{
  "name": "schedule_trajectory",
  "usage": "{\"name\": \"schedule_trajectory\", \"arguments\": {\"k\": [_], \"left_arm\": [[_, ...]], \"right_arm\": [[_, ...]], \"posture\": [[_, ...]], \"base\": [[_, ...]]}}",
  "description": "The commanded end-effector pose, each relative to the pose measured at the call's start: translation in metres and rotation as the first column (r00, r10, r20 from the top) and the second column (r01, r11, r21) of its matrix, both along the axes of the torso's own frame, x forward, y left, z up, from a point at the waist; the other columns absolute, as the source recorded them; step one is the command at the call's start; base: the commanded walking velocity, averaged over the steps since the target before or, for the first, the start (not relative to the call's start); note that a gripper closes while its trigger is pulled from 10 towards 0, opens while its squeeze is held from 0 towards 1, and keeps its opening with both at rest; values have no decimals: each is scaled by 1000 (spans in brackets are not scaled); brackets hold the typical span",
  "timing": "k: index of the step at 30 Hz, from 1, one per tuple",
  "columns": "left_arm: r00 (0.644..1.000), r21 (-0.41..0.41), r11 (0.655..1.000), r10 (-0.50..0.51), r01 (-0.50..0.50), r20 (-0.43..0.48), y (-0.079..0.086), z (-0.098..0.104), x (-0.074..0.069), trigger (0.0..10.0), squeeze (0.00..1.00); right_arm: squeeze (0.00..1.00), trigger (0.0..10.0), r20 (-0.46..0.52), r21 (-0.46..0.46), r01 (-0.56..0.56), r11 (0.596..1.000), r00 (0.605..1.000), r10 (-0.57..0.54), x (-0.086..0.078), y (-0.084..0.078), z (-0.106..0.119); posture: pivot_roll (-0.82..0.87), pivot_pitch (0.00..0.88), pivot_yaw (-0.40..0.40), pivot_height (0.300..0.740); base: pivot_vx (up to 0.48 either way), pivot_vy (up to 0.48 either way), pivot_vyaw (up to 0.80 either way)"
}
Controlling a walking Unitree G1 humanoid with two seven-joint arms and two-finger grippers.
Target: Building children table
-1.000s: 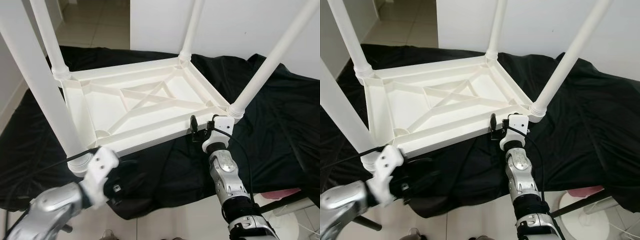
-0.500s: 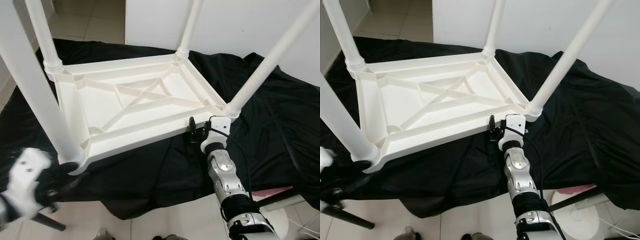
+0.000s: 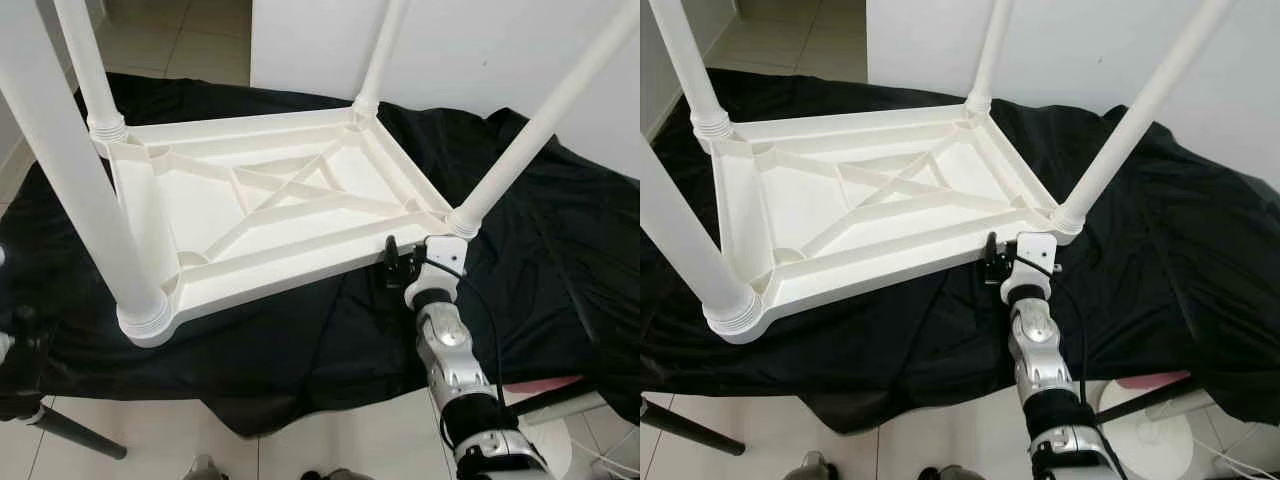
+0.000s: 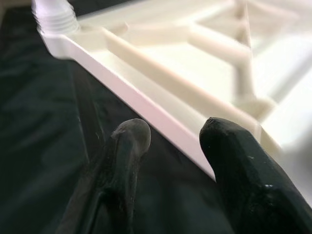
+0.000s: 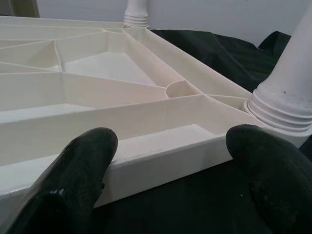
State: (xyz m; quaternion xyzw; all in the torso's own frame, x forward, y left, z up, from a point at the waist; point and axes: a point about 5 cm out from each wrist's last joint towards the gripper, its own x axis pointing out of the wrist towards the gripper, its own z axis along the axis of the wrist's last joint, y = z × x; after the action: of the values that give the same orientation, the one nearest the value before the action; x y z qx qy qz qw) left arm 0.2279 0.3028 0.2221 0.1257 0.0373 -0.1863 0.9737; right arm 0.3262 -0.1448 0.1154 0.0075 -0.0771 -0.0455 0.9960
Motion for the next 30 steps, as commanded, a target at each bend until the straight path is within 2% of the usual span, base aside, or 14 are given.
{"name": "schedule_trajectory", "arguments": {"k": [1, 4, 6, 7, 8, 9, 10, 14, 17, 22, 24, 25, 27, 30], "left_arm": [[999, -9, 999, 54, -54, 6, 2, -6, 5, 10000, 0], [997, -26, 997, 72, -71, 16, 3, -6, 11, 10000, 0], [996, -63, 996, 67, -63, 63, -5, -4, 32, 10000, 0], [996, -63, 996, 67, -63, 63, -5, -4, 32, 10000, 0], [995, -73, 996, 48, -42, 84, -11, -2, 41, 10000, 0], [995, -73, 996, 48, -42, 84, -11, -2, 41, 10000, 0], [995, -92, 996, -6, 15, 97, -26, -3, 55, 10000, 0], [995, -100, 994, -40, 49, 89, -34, -7, 59, 10000, 0], [992, -124, 986, -99, 108, 77, -47, -15, 61, 10000, 0], [987, -147, 977, -147, 156, 68, -61, -23, 62, 10000, 0], [981, -179, 964, -185, 194, 65, -73, -30, 61, 10000, 0], [981, -179, 964, -185, 194, 65, -73, -30, 61, 10000, 0], [971, -198, 951, -231, 237, 56, -86, -37, 57, 10000, 0], [969, -218, 945, -241, 246, 50, -93, -41, 54, 10000, 0]], "right_arm": [[0, 10000, -52, -7, 20, 1000, 998, -21, -5, -4, -13], [0, 10000, -53, -4, 22, 1000, 998, -22, -5, -4, -13], [0, 10000, -47, 4, 42, 999, 998, -42, -6, -6, -12], [0, 10000, -47, 4, 42, 999, 998, -42, -6, -6, -12], [0, 10000, -43, 7, 56, 998, 998, -55, -7, -8, -12], [0, 10000, -43, 7, 56, 998, 998, -55, -7, -8, -12], [0, 10000, -32, 36, 86, 996, 996, -85, -12, -13, -13], [0, 10000, -34, 44, 108, 993, 994, -107, -14, -16, -15], [0, 10000, -56, 61, 162, 985, 986, -158, -18, -23, -19], [0, 10000, -71, 63, 176, 982, 983, -172, -20, -25, -23], [0, 10000, -85, 65, 165, 984, 984, -159, -18, -24, -25], [0, 10000, -85, 65, 165, 984, 984, -159, -18, -24, -25], [0, 10000, -104, 62, 138, 989, 986, -131, -10, -24, -25], [0, 10000, -120, 52, 115, 992, 987, -108, -4, -24, -25]], "posture": [[160, 128, -149, 740], [160, 128, -149, 740], [141, 126, -132, 740], [141, 126, -132, 740], [132, 124, -125, 740], [132, 124, -125, 740], [122, 122, -114, 740], [116, 123, -110, 740], [101, 121, -96, 740], [102, 122, -97, 740], [112, 123, -104, 740], [112, 123, -104, 740], [125, 123, -111, 740], [129, 121, -113, 740]], "base": [[0, 0, 0], [0, 0, 0], [0, 0, 0], [0, 0, 0], [0, 0, 0], [0, 0, 0], [0, 0, 0], [0, 0, 0], [0, 0, 0], [0, 0, 0], [0, 0, 0], [0, 0, 0], [0, 0, 0], [0, 0, 0]]}}
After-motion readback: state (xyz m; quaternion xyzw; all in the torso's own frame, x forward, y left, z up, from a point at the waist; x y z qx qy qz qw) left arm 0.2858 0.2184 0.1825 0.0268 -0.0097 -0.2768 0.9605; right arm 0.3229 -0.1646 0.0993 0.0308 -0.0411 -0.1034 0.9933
